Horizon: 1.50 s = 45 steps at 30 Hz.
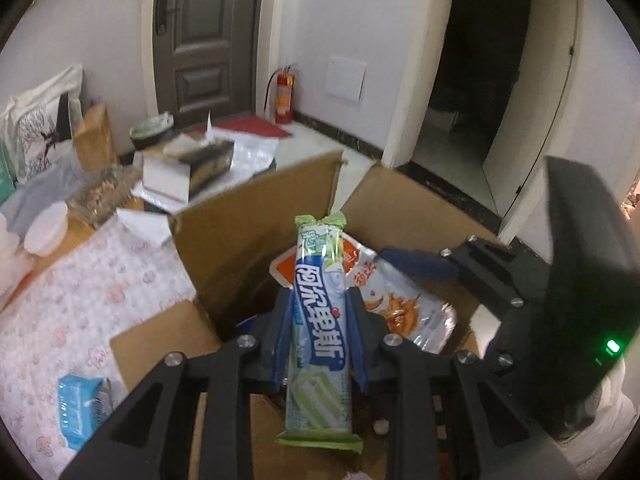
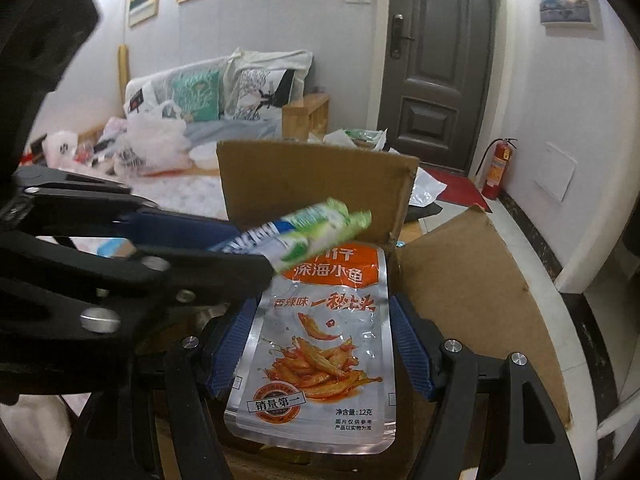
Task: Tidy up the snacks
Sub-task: 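Lift both snacks, carry them into the box and open both grippers, then withdraw both grippers and move toward the blue wet-wipe pack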
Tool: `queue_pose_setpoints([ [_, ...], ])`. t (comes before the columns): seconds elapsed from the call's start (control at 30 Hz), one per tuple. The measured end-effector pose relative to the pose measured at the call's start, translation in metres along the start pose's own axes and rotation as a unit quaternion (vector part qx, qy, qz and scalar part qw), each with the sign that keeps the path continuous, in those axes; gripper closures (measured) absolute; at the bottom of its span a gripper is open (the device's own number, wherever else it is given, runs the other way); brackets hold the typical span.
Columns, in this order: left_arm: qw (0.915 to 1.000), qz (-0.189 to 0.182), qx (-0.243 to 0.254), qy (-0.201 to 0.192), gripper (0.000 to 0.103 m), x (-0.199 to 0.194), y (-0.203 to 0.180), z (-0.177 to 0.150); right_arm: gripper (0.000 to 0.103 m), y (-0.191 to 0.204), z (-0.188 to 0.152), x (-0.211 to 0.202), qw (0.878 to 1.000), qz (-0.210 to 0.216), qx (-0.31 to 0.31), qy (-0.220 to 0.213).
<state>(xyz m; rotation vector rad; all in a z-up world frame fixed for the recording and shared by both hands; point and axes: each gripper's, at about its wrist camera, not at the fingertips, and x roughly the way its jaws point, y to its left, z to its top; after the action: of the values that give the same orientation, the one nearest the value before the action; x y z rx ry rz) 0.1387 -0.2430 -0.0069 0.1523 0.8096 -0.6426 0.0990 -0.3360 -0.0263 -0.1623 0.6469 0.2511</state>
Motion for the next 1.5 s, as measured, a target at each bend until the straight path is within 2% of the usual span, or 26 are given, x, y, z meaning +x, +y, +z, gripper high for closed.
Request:
queue_pose_setpoints([
  [0.2,0.9999,0.002,-0.007,0.012,0.078,0.009,0.004,0.000,0.038,0.003,-0.004,0.002,1.000,-0.006,-0.016,0.003],
  [0.27,0.9999,0.007,-0.005,0.009,0.068,0.007,0.008,0.000,0.038,0.002,-0.004,0.002,1.000,-0.003,-0.014,0.002],
  [0.33,0.9999,0.008,-0.005,0.004,0.063,0.005,0.010,0.000,0.037,0.002,-0.004,-0.001,1.000,-0.002,-0.012,-0.002],
  [0.5,0.9999,0.010,-0.009,-0.002,0.061,-0.001,0.014,0.000,0.033,0.002,-0.005,-0.017,1.000,0.001,-0.006,-0.015],
  [0.6,0.9998,0.014,-0.012,-0.009,0.054,-0.009,0.016,-0.001,0.032,0.003,-0.005,-0.021,1.000,0.003,-0.005,-0.018],
  [0.83,0.9990,0.027,-0.017,-0.030,0.047,-0.037,0.026,-0.008,0.032,0.014,0.000,-0.032,0.999,0.020,-0.007,-0.025],
  [1.13,0.9942,0.075,-0.043,-0.065,0.040,-0.106,0.068,-0.043,0.032,0.068,0.016,-0.048,0.996,0.076,-0.019,-0.047],
  [1.3,0.9889,0.110,-0.069,-0.072,0.036,-0.141,0.111,-0.077,0.032,0.112,0.023,-0.049,0.991,0.121,-0.026,-0.053],
  [1.5,0.9818,0.135,-0.110,-0.076,0.034,-0.169,0.169,-0.120,0.032,0.176,0.035,-0.032,0.985,0.163,-0.046,-0.035],
])
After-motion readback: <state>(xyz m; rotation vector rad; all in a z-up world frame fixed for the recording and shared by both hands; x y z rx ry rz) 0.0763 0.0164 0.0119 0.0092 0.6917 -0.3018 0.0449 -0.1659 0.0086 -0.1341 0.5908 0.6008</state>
